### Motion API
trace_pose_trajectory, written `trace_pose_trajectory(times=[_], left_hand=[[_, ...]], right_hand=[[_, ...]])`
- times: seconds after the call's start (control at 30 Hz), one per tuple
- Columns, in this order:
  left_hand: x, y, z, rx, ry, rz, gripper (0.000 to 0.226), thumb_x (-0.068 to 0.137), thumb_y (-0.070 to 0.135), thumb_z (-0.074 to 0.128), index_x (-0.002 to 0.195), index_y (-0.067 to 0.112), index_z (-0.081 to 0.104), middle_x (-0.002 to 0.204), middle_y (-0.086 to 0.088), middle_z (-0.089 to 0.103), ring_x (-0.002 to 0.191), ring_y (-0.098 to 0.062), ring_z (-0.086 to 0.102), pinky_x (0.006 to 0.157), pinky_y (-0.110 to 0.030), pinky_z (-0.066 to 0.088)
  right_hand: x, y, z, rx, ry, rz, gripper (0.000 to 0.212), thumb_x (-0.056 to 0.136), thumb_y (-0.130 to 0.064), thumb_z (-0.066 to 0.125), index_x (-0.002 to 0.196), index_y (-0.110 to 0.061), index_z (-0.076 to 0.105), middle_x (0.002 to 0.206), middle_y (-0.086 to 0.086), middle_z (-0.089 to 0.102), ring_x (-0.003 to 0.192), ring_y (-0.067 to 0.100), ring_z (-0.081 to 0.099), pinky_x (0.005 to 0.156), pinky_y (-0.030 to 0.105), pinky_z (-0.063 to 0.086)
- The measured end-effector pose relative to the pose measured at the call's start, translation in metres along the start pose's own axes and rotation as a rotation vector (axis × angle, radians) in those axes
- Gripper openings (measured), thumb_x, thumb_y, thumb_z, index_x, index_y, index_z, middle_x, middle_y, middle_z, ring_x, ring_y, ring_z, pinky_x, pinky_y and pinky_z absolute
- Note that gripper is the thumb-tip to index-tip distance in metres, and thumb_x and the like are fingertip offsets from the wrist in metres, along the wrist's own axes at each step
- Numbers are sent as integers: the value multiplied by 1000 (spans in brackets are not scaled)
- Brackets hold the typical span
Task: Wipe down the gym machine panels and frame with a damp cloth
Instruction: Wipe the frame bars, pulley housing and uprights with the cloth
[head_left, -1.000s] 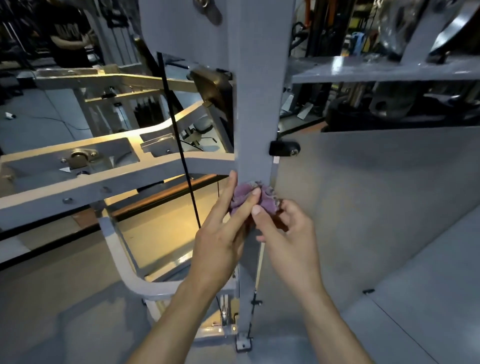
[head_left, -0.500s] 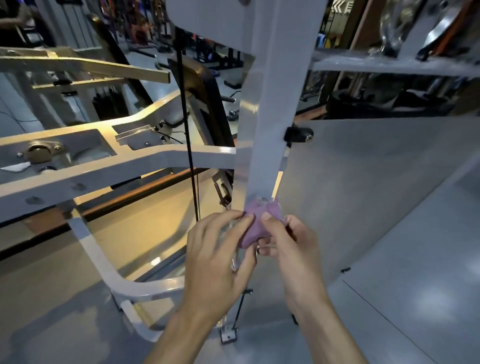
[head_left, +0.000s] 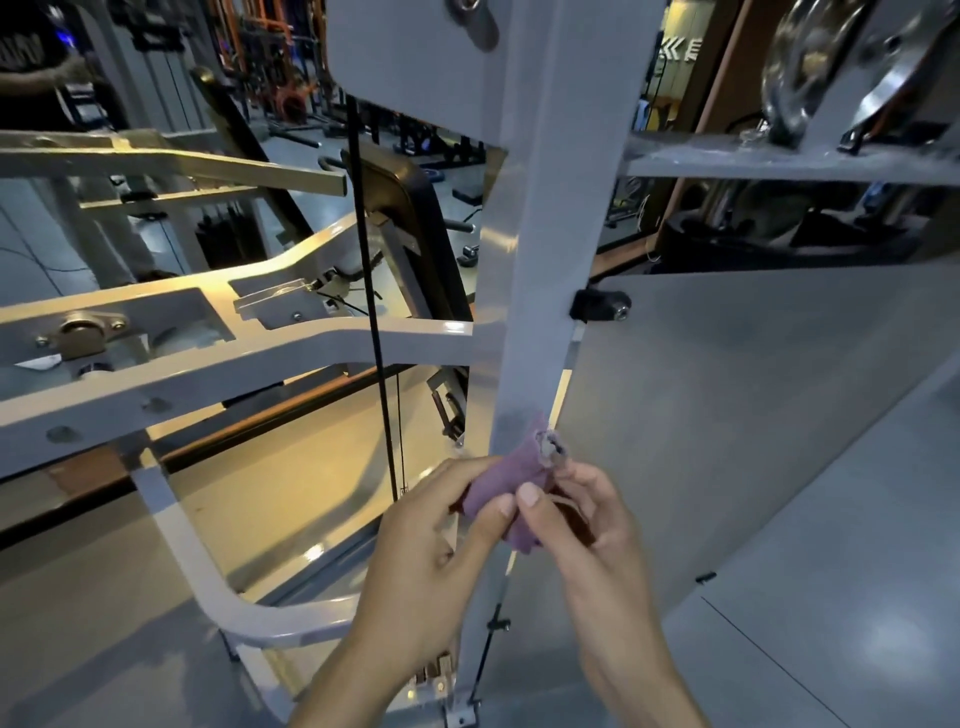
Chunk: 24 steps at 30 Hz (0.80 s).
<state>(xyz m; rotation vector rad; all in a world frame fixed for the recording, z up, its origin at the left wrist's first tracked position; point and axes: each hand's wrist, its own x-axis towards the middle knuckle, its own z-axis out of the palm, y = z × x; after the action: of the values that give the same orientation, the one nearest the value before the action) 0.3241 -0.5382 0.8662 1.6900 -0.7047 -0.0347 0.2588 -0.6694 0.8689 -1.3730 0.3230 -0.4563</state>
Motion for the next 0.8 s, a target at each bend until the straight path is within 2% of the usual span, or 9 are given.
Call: trace_pose_trajectory(times=[0.07, 0.13, 0.17, 0.3, 0.4, 0.5, 0.57, 0.7, 0.8], left_hand=[[2, 7, 3, -109, -30, -38, 20, 100, 36, 61, 118, 38, 70, 109, 1, 74, 104, -23, 69, 88, -46, 57], [2, 10, 6, -174, -26, -60, 20, 100, 33, 60, 116, 34, 71, 108, -2, 74, 103, -25, 69, 90, -48, 55], [3, 10, 7, -204, -14, -74, 19, 100, 32, 61, 116, 34, 72, 109, -4, 75, 104, -26, 70, 92, -51, 55], [6, 12, 12, -277, 32, -116, 24, 93, 49, 64, 111, 35, 72, 108, -5, 75, 104, -27, 71, 93, -65, 55], [9, 16, 13, -185, 109, -73, 19, 92, 51, 65, 108, 41, 70, 107, 4, 73, 102, -19, 70, 91, -57, 58], [16, 11, 8, -92, 272, -58, 22, 92, 55, 58, 112, 49, 65, 113, 18, 67, 109, -5, 64, 94, -47, 57], [21, 8, 4, -75, 312, -67, 27, 93, 56, 53, 119, 52, 61, 122, 22, 63, 116, -2, 61, 99, -43, 54], [25, 2, 1, -82, 258, -87, 42, 96, 53, 49, 137, 46, 58, 134, 24, 61, 126, -4, 59, 104, -40, 51], [24, -1, 1, -67, 231, -103, 44, 98, 52, 47, 140, 46, 56, 138, 24, 60, 126, 0, 58, 107, -38, 49]], right_hand=[[3, 1, -3, 73, -37, 61, 43, 77, -47, 82, 114, -27, 71, 114, 7, 75, 112, 21, 70, 90, 33, 57], [4, 1, -3, 131, -80, 87, 54, 78, -49, 81, 119, -16, 72, 117, 14, 74, 118, 28, 67, 102, 45, 51], [4, -1, -4, 158, -90, 81, 57, 76, -51, 83, 119, -15, 73, 118, 14, 74, 118, 28, 67, 103, 45, 50], [5, -10, -4, 183, -55, -2, 48, 72, -44, 83, 111, -17, 76, 108, 14, 77, 104, 22, 71, 89, 29, 55], [6, -23, -7, 195, -21, -61, 33, 76, -34, 82, 103, -16, 76, 101, 12, 78, 93, 16, 72, 78, 22, 55], [10, -39, -11, -32, 28, -176, 16, 83, -32, 77, 98, -32, 73, 93, -1, 77, 85, 11, 72, 71, 24, 57], [14, -50, -13, -244, 56, -295, 15, 88, -34, 80, 97, -37, 69, 91, -9, 76, 85, 10, 71, 74, 30, 60], [30, -61, -14, -631, 119, -741, 12, 86, -22, 74, 96, -22, 67, 87, -16, 60, 80, 1, 60, 71, 5, 45], [44, -61, -16, -749, 123, -948, 16, 84, -16, 66, 97, -7, 68, 90, -7, 58, 78, -1, 50, 72, 0, 39]])
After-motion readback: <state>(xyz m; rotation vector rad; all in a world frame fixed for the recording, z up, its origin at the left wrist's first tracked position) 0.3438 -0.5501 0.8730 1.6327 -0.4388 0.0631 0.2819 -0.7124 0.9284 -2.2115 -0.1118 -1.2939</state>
